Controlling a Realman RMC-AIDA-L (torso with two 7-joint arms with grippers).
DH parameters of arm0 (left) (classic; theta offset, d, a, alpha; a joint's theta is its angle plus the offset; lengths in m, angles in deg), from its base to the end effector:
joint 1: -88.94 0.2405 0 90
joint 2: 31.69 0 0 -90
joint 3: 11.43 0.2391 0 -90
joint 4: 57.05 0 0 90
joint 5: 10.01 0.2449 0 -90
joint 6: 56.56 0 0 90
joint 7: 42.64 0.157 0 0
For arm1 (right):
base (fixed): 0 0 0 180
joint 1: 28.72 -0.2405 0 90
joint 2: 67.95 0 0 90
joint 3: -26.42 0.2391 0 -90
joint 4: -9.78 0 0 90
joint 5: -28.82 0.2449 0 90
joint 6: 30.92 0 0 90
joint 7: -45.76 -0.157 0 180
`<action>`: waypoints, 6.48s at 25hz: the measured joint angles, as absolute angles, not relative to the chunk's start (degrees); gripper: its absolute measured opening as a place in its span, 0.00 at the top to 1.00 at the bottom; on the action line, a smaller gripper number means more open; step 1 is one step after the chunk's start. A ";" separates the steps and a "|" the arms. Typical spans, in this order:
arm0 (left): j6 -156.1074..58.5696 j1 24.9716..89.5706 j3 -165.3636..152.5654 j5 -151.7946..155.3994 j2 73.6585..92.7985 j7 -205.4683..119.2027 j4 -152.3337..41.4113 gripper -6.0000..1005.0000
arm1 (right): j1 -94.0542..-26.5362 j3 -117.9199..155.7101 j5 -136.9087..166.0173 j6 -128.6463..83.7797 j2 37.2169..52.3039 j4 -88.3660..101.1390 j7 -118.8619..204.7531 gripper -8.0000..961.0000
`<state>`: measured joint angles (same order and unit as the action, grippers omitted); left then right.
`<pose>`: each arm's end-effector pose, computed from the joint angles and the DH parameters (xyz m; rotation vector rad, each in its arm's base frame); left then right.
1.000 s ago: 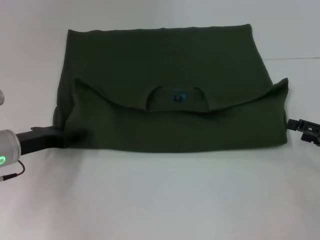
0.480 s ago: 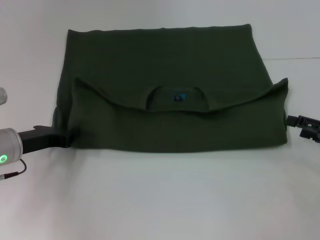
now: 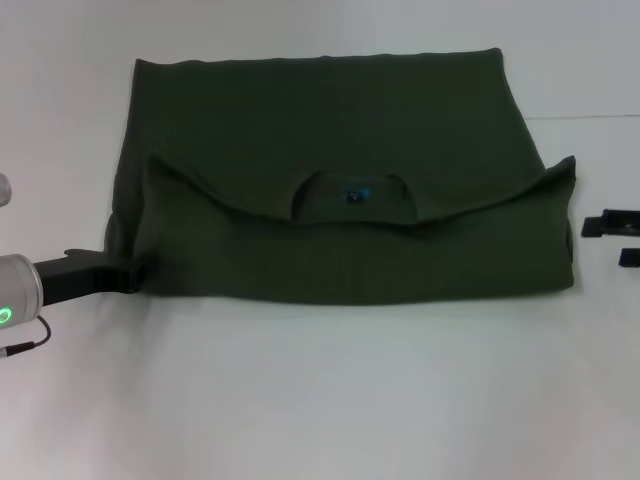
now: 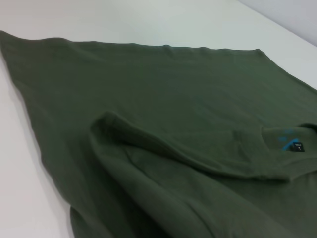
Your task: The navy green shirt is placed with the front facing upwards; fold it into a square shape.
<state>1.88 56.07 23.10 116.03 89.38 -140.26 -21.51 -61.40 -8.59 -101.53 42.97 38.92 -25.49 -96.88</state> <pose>-0.3277 0.4029 -0.0074 -2.2353 -1.1089 -0.3492 0.3512 0.3964 0.0914 -1.8630 1.8839 0.4561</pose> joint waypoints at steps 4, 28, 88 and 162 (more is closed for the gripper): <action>1.89 56.07 23.17 115.87 89.40 -140.23 -21.59 0.95 | -62.84 -8.64 -104.13 40.91 40.43 -25.17 -96.68 0.09; 1.89 55.74 23.05 115.58 89.33 -140.49 -21.56 0.93 | -65.16 -13.49 -104.34 33.11 43.44 -22.56 -96.36 0.19; 57.84 60.14 11.24 146.29 84.23 -162.50 -5.79 0.87 | -65.08 -18.65 -120.87 67.95 40.36 -22.79 -91.58 0.96; -8.72 47.49 -3.29 81.17 92.47 -113.15 -39.74 0.80 | -74.04 -0.64 -70.35 7.06 52.07 -8.72 -52.51 0.96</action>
